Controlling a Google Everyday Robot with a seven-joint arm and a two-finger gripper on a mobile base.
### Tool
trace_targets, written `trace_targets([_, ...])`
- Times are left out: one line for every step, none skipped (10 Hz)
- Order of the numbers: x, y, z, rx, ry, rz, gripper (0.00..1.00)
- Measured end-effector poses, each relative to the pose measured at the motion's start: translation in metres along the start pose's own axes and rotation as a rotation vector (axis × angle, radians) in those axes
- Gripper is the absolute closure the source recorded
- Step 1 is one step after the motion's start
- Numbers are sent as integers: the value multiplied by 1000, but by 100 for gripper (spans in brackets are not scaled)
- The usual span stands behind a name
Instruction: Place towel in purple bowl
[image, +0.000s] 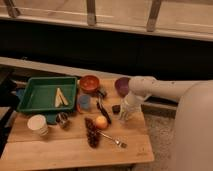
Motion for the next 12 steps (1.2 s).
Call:
trace_targets([-8, -1, -14, 4, -33, 10, 100])
trace_targets([-23, -3, -30, 2, -71, 23, 100])
trace_targets([-39, -6, -40, -3, -96, 37, 100])
trace_targets([-52, -7, -49, -13, -121, 42, 100])
trace_targets([-66, -8, -60, -37, -152, 45, 100])
trace_targets([-86, -10, -74, -91, -197, 50, 100])
trace_targets([-100, -11, -84, -132, -228, 52, 100])
trace_targets([-112, -11, -92, -158, -248, 53, 100])
trace_targets([-124, -4, -103, -195, -266, 48, 100])
trace_targets([-133, 4, -113, -226, -275, 41, 100])
trace_targets([-135, 5, -117, -234, -280, 40, 100])
trace_targets([-135, 5, -117, -235, -279, 41, 100])
